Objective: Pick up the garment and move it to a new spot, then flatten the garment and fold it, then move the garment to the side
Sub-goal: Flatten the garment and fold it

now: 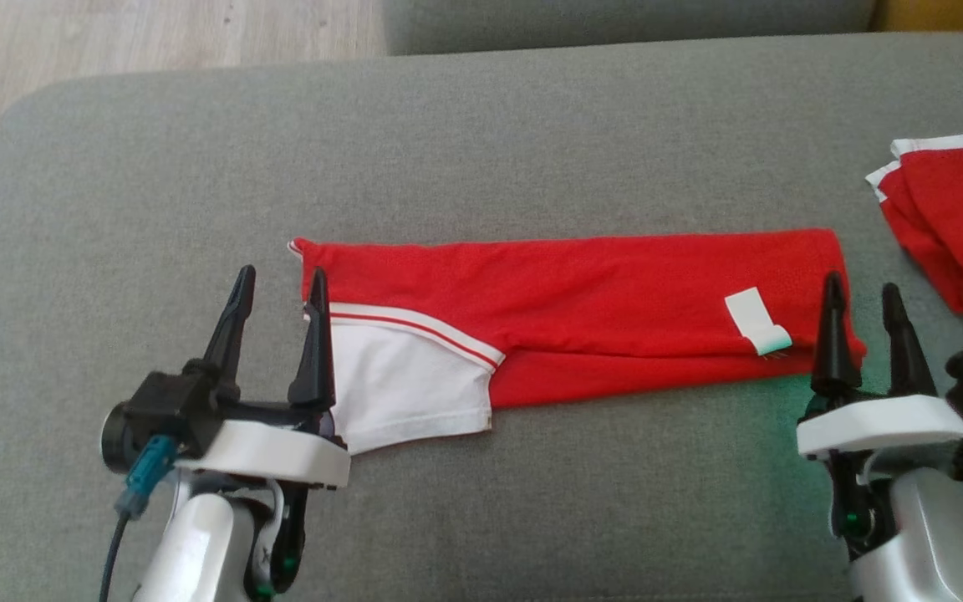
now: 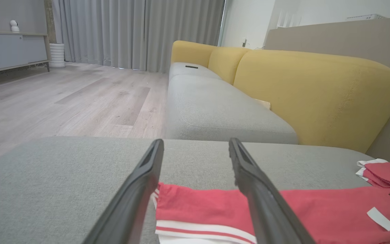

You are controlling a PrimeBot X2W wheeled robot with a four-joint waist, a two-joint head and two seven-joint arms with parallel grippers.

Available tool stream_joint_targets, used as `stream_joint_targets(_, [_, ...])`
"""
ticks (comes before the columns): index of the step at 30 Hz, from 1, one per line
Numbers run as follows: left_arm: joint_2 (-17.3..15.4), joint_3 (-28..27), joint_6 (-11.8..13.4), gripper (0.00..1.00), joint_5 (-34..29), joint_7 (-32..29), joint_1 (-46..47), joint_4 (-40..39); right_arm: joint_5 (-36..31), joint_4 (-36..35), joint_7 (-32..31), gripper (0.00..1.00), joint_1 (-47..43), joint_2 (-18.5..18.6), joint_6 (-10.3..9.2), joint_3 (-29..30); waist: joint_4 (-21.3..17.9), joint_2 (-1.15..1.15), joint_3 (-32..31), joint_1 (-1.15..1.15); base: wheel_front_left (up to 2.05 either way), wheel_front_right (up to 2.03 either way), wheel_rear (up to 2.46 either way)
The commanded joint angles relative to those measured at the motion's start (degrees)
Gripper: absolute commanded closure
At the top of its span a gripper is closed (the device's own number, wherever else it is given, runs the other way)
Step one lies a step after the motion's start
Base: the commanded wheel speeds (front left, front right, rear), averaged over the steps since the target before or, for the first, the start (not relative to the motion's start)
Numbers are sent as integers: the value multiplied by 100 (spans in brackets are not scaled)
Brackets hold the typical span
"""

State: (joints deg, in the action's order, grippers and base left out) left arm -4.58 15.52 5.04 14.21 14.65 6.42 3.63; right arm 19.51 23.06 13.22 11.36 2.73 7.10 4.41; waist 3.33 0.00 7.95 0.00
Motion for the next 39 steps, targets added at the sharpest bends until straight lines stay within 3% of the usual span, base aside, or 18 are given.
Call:
stream_joint_targets(1, [16, -259, -63, 0, -76, 34, 220, -156, -87, -74, 98, 0, 266, 16, 39, -51, 5, 0, 44, 0, 0, 0, 0])
stream_joint_targets(11, [157, -301, -413, 0, -256, 34, 318, 76, -546, 1401, -182, 0, 907, 15, 39, 772, 186, 0, 261, 0, 0, 0, 0])
stream_joint_targets(20, [168, -286, -389, 0, -150, 35, 359, 104, -905, 2404, -137, 0, 1352, 15, 39, 1192, 295, 0, 387, 0, 0, 0, 0])
stream_joint_targets(26, [169, -297, -362, 0, -139, 35, 387, 114, -722, 2947, -232, 0, 1538, 15, 39, 928, 282, 0, 378, 0, 0, 0, 0])
stream_joint_targets(27, [169, -299, -355, 0, -137, 35, 387, 119, -654, 3029, -242, 7, 1569, 15, 39, 858, 271, 0, 367, 0, 0, 0, 0])
stream_joint_targets(28, [169, -298, -349, 0, -135, 35, 386, 125, -604, 3104, -248, 75, 1594, 15, 39, 790, 257, 0, 352, 0, 0, 0, 0])
stream_joint_targets(29, [169, -294, -345, 0, -134, 35, 385, 132, -567, 3163, -242, 100, 1614, 15, 39, 725, 244, 0, 338, 0, 0, 0, 0])
stream_joint_targets(32, [169, -285, -335, 0, -124, 35, 379, 145, -573, 3260, -156, 100, 1652, 15, 39, 756, 197, 0, 292, 0, 0, 0, 0])
stream_joint_targets(39, [169, -300, -337, 0, -104, 35, 328, 160, -1449, 2991, 18, 100, 1613, 158, 39, 1769, 130, 0, 122, 0, 0, 0, 0])
